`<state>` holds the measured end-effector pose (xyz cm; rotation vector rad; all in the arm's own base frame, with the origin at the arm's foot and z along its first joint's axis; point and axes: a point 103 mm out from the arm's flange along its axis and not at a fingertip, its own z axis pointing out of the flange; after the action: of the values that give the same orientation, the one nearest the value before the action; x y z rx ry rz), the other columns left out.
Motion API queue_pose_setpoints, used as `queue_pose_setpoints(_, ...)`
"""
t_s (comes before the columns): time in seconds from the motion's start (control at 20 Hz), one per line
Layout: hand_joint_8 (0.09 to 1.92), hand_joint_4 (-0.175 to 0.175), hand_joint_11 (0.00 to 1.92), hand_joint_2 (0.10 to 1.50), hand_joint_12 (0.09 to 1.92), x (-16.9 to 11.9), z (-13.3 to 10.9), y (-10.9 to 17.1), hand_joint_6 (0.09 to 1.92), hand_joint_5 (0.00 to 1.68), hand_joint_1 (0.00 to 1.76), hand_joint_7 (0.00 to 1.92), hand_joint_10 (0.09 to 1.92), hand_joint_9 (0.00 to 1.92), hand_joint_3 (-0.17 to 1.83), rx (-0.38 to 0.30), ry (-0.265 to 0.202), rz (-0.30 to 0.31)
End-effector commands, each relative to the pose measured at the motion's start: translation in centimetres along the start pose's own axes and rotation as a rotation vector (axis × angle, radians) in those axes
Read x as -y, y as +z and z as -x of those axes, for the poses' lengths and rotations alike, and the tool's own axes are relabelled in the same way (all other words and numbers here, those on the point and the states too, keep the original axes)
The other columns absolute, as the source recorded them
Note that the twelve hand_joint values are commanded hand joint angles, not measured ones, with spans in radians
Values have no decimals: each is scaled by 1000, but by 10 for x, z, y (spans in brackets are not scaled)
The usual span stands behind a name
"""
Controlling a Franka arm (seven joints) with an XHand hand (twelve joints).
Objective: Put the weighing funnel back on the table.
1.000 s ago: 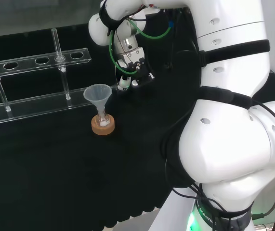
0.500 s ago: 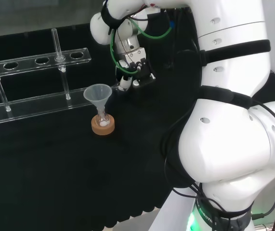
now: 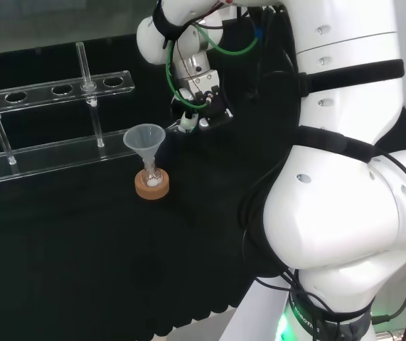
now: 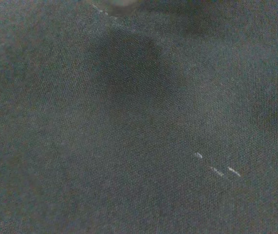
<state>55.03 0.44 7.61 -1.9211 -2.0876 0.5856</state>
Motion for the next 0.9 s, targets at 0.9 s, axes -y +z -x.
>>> queue_pose_setpoints(0.9,676,-13,307,969,1316,106,-6,-75,296,405,885,175,640,433,-175,-14,59,174)
